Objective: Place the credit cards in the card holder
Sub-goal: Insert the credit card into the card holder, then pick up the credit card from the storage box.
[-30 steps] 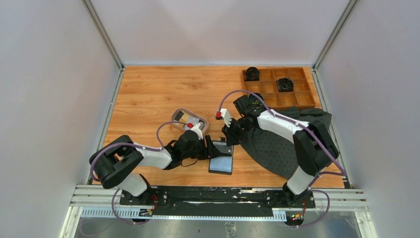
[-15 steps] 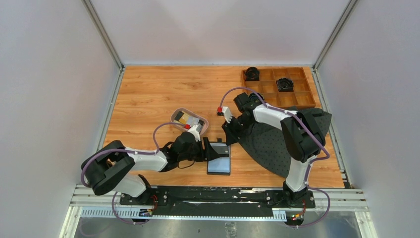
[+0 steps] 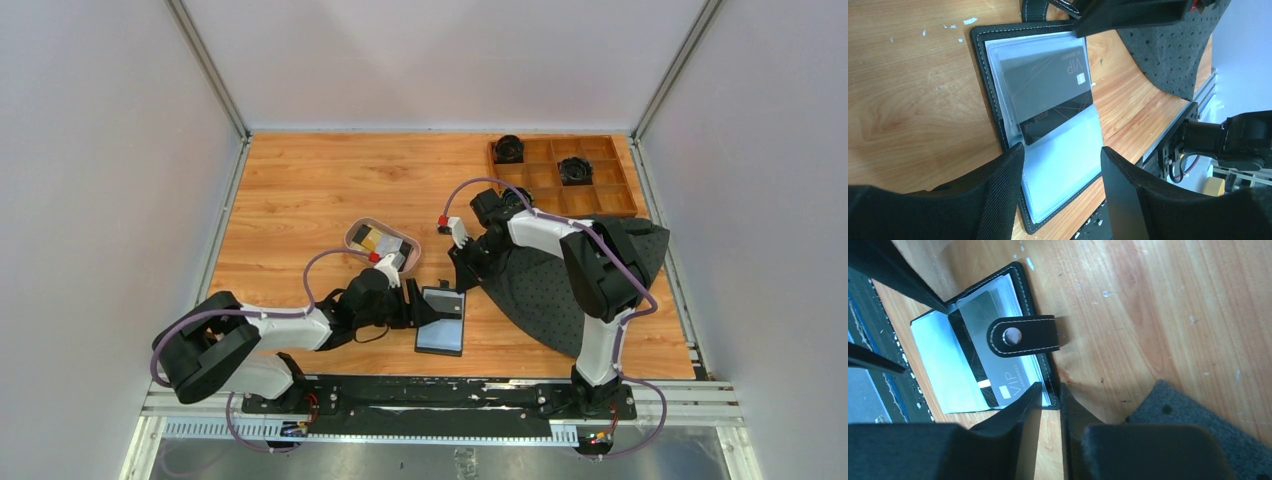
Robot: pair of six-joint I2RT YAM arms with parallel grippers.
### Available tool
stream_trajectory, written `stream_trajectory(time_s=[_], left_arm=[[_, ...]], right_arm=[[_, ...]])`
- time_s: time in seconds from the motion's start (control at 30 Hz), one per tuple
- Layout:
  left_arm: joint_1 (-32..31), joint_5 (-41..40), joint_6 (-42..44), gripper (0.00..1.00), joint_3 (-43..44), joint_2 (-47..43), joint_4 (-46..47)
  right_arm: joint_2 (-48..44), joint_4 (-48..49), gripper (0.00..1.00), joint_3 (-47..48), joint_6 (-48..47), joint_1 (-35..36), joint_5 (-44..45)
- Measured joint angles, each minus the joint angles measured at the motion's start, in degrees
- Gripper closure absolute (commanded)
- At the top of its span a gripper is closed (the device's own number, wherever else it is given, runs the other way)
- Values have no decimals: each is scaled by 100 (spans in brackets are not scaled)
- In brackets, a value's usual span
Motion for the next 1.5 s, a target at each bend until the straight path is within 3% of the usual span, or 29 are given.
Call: stream_trajectory(time_s=[0.17,0.27,0.3,0.43,0.57,0.77,0.87,0.97,1.13,1.23,1.3,1.5], left_arm=[[44,-13,33,36,-105,-400,-149],[92,-33,81,23,-188,-710,-286],[105,-48,103,1,-214,-848,-393],[133,-94,260,0,-256,-1421,-782],[133,-79,341,0,-358,-2033,-970],[133,155,356,0,-629,-2883,-1113],[133,264,264,1,-754,-3375,-1126],[125,306,68,10,-815,-3644,-1123],[-44,295,-284,42,-850,-3493,-887],[-81,278,-413,63,-850,-3060,-577],[-94,269,-446,71,-850,-2660,-328],[-142,326,-433,82,-763,-1300,442]], right_arm=[[2,-7,97,2,66,-13,168],[2,-15,100,2,87,-22,223],[2,-15,100,2,98,-28,238],[-59,-90,99,-20,114,-90,341],[-415,-179,93,-201,68,-221,533],[-1145,-363,69,-313,-212,-271,542],[-1510,-420,62,-350,-448,-271,538],[-1858,-407,66,-411,-658,-271,448],[-2175,-323,93,-678,-1051,28,-146],[-1919,-275,97,-686,-1104,544,-199],[-1572,-273,98,-627,-1054,839,-177],[-872,-286,99,-505,-837,1141,111]])
